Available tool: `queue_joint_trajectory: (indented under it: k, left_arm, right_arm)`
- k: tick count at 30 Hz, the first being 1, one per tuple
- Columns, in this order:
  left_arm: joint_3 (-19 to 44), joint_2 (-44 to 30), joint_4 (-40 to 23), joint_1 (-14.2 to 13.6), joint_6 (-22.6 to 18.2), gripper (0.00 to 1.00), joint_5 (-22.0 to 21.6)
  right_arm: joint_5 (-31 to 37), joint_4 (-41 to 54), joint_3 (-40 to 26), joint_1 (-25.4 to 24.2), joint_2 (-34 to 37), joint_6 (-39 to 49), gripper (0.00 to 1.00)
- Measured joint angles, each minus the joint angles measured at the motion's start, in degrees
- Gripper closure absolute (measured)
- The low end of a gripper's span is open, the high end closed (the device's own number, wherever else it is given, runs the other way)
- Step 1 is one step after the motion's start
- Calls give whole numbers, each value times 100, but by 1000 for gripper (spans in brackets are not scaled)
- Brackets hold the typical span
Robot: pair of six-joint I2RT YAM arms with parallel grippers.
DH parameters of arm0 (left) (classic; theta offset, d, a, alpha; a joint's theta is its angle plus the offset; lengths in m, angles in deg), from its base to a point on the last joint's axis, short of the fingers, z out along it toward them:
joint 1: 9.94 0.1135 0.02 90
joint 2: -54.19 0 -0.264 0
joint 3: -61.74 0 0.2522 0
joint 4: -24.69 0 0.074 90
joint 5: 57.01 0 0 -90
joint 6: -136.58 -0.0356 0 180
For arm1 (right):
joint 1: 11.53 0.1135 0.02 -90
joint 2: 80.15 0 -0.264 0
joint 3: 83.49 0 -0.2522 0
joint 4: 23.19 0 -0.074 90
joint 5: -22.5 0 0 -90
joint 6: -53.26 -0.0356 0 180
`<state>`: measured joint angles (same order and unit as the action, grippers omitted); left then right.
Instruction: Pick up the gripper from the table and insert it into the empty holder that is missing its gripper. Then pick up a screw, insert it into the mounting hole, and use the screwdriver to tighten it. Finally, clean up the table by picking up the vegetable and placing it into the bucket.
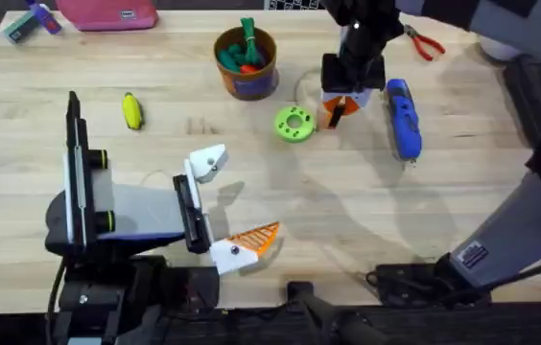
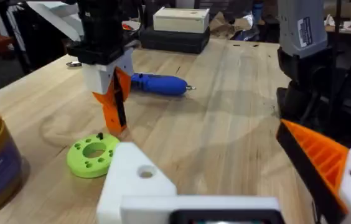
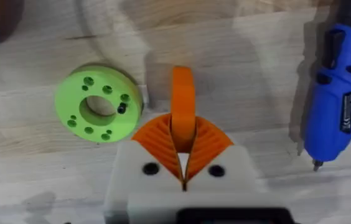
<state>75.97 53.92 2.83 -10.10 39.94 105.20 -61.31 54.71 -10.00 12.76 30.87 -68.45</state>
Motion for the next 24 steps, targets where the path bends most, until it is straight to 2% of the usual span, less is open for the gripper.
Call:
queue_joint_trajectory:
  k: [6, 15, 19, 24]
  left_arm:
    - [0, 0, 0, 0, 0, 16, 0]
    - [0, 0, 0, 0, 0, 15, 0]
    - [0, 0, 0, 0, 0, 15, 0]
    - [0, 0, 0, 0, 0, 16, -1]
  right_arm:
    - [-116, 42, -2, 0, -217, 0, 991]
    - [-696, -274, 27, -6, -1945, -2, 992]
    - [-1121, -1128, 666, -84, -2803, -4, 992]
    - [-1785, -2391, 1995, -266, -3909, -106, 992]
